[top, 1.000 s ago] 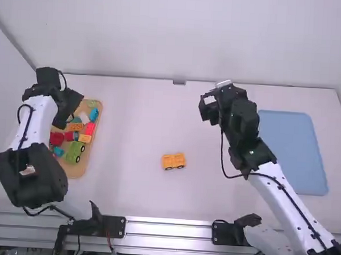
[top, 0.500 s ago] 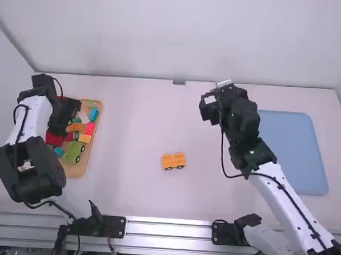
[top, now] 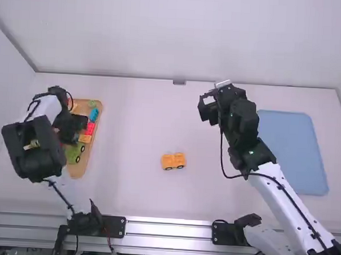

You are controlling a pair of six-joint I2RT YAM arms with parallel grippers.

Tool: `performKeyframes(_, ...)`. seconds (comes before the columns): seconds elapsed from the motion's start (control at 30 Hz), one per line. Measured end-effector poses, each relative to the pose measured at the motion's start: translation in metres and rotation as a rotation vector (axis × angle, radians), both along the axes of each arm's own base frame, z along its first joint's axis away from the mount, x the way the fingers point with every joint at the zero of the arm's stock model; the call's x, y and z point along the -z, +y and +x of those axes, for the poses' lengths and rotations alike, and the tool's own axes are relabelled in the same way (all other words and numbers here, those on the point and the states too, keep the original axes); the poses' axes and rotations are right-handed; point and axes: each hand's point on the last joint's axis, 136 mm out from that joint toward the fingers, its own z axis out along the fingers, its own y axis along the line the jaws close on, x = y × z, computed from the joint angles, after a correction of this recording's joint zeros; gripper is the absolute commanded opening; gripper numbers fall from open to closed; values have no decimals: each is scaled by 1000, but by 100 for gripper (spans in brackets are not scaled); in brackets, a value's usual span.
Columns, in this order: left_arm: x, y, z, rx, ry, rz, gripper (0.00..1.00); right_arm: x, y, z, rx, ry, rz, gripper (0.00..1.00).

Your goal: Assemble lego blocks to make yellow taxi

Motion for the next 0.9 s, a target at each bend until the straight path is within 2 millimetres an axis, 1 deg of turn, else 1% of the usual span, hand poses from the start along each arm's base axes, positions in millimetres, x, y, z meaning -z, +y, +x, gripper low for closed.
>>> performKeyframes(0.07, 4, 0, 0, 1, 7, -3, 80, 0, 0, 0, 0, 0, 0, 99)
performKeyframes(0.13, 4, 0, 2, 4, 3, 0, 75, 0, 0, 0, 0, 0, 1, 99)
performKeyframes(0.17, 4, -1, 2, 11, 5, 3, 71, 0, 0, 0, 0, 0, 0, 99)
performKeyframes(0.27, 4, -4, 4, 22, 6, 14, 63, 0, 0, 0, 0, 0, 2, 99)
performKeyframes(0.43, 4, -14, 8, 40, 21, 37, 66, 0, 0, 0, 0, 0, 1, 99)
performKeyframes(0.5, 4, -15, 9, 44, 19, 47, 70, 0, 0, 0, 0, 0, 1, 98)
performKeyframes(0.63, 5, -12, 10, 26, 21, 74, 67, 0, 0, 0, -1, 0, 1, 98)
performKeyframes(0.73, 13, -11, 10, 20, 6, 81, 66, 0, 0, 0, 0, 0, 0, 98)
performKeyframes(0.83, 23, -13, 4, 17, 18, 77, 66, 0, 0, 0, 0, 0, 0, 98)
performKeyframes(0.9, 25, -13, 3, 16, 17, 77, 67, 0, 0, 0, 0, 0, 0, 99)
